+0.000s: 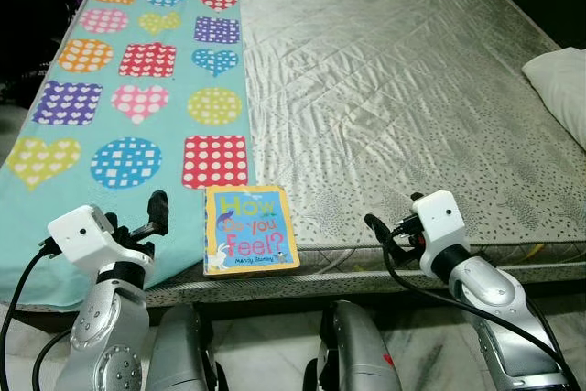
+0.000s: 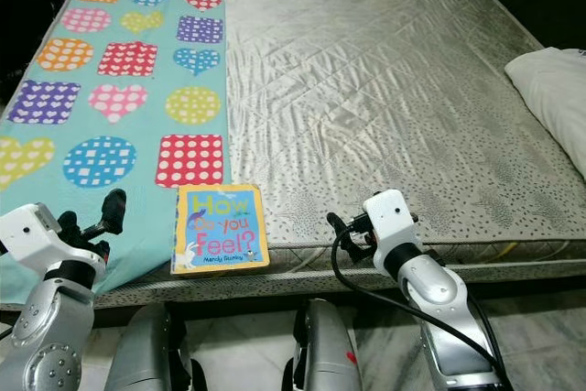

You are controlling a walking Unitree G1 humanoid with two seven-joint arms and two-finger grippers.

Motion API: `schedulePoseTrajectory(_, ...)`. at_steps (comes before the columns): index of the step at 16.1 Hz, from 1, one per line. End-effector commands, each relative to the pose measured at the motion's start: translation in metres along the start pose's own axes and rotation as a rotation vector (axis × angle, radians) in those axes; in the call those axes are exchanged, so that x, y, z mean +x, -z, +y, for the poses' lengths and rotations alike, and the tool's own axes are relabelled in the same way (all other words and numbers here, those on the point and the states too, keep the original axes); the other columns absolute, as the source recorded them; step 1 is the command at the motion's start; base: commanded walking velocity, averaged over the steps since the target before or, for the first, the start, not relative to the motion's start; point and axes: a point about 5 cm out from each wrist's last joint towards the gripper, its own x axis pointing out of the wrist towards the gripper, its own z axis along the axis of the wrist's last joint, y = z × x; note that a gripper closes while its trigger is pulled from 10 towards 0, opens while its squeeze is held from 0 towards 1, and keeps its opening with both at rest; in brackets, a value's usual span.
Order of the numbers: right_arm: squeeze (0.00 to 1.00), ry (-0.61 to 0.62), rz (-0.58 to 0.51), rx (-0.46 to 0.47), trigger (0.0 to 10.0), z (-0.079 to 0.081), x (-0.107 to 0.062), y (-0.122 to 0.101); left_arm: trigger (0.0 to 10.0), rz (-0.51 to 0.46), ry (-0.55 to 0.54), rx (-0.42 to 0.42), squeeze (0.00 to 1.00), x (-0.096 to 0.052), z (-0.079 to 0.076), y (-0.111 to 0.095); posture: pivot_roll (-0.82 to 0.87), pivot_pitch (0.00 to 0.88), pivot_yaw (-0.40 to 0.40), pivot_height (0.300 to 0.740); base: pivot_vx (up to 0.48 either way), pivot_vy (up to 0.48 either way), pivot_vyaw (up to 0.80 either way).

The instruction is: Clean up the room

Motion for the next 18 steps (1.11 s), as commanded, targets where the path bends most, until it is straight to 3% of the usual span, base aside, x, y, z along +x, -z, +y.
schedulePoseTrajectory(1,0.00,0.017,0.004,-0.016,10.0,-0.006,-0.003,0.000,10.0,0.058,-0.034,-0.005,0.00,-0.001,0.008,0.009,-0.13,0.161,-0.121,0.585,0.000,0.000,0.00)
schedulePoseTrajectory(3,0.00,0.037,0.014,-0.031,10.0,-0.011,-0.007,0.000,10.0,0.173,-0.049,-0.057,0.00,0.009,0.020,0.022,-0.14,0.171,-0.131,0.585,0.000,0.000,0.00)
schedulePoseTrajectory(5,0.00,0.042,0.017,-0.037,10.0,-0.012,-0.009,0.000,10.0,0.210,-0.030,-0.061,0.00,0.015,0.021,0.027,-0.15,0.176,-0.134,0.585,0.000,0.000,0.00)
schedulePoseTrajectory(9,0.00,0.061,0.022,-0.045,10.0,-0.018,-0.016,-0.001,10.0,0.300,0.089,-0.025,0.00,0.043,0.008,0.033,-0.17,0.187,-0.130,0.575,0.000,0.000,0.00)
schedulePoseTrajectory(16,0.00,0.052,0.019,-0.035,10.0,-0.013,-0.016,-0.001,10.0,0.392,0.145,0.001,0.00,0.049,0.009,0.038,-0.17,0.186,-0.124,0.550,0.000,0.000,0.00)
schedulePoseTrajectory(18,0.00,0.052,0.016,-0.034,10.0,-0.013,-0.016,-0.001,10.0,0.407,0.163,0.002,0.00,0.054,0.006,0.041,-0.17,0.186,-0.123,0.520,0.000,0.000,0.00)
